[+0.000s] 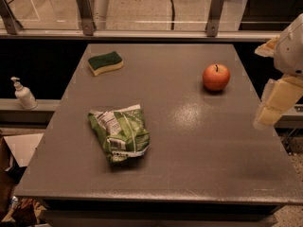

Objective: Move apple near green jalapeno chip bag

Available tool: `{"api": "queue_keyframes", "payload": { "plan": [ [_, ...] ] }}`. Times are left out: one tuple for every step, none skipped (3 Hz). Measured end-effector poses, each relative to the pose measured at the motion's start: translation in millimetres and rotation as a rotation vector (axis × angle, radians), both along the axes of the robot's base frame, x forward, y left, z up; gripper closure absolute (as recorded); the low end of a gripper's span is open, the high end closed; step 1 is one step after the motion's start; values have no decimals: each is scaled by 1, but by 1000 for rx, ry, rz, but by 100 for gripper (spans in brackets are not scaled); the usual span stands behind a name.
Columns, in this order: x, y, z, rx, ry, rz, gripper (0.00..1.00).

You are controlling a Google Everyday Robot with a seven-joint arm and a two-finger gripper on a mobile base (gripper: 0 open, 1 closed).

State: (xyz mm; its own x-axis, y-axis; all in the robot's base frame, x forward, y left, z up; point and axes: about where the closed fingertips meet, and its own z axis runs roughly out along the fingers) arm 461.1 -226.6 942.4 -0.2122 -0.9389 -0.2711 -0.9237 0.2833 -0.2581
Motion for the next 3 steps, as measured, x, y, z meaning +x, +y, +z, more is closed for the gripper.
{"api": "queue_keyframes", "payload": {
  "plan": [
    [33, -14, -21, 93, -26, -47, 0],
    [70, -24, -37, 215, -61, -109, 0],
    [102, -25, -50, 332, -98, -149, 0]
  ]
}}
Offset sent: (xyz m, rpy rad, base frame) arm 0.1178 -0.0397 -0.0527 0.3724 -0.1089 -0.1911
